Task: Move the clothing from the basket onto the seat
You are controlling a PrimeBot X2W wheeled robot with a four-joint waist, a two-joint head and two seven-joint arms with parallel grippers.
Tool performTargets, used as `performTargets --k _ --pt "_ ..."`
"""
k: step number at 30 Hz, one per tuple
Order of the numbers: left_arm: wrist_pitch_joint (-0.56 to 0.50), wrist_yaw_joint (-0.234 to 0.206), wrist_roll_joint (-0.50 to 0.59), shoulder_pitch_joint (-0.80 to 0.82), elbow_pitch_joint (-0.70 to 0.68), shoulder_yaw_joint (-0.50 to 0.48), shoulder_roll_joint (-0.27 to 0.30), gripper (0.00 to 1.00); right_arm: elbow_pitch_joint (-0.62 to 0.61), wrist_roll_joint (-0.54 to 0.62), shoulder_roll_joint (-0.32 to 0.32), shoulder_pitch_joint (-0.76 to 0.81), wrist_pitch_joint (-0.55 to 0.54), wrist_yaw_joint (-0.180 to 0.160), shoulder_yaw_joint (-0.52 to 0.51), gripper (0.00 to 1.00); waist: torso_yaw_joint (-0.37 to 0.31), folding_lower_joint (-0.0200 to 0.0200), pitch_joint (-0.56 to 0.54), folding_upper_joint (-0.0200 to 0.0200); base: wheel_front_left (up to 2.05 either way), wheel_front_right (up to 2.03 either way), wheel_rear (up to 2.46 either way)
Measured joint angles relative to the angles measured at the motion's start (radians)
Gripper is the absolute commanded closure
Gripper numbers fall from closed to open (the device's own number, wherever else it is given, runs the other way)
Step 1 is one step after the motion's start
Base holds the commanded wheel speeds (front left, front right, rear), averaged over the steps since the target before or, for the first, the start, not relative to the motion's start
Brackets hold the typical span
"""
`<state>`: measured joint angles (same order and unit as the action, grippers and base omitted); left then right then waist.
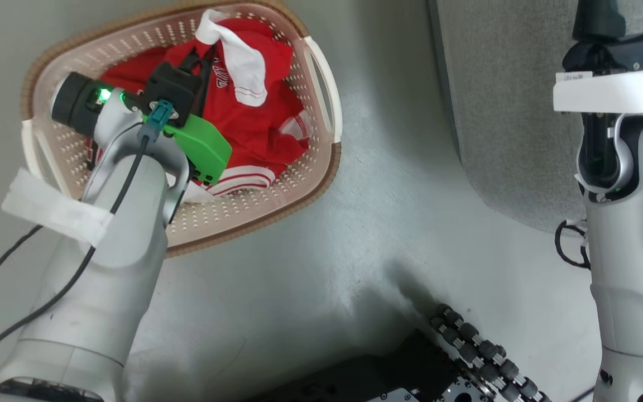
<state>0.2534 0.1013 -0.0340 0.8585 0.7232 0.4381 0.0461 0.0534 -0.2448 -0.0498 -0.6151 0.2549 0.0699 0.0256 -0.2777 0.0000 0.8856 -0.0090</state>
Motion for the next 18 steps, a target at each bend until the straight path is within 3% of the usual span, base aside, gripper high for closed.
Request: performTargets --k 18 --pt "0.0 0.0 -0.114 -0.119 -0.233 -0.018 -0.006 1.0 0.084 0.033 0.0 0.109 0.0 0.018 -0.024 0.0 0.085 0.0 -0.228 0.0 0.0 0.0 0.0"
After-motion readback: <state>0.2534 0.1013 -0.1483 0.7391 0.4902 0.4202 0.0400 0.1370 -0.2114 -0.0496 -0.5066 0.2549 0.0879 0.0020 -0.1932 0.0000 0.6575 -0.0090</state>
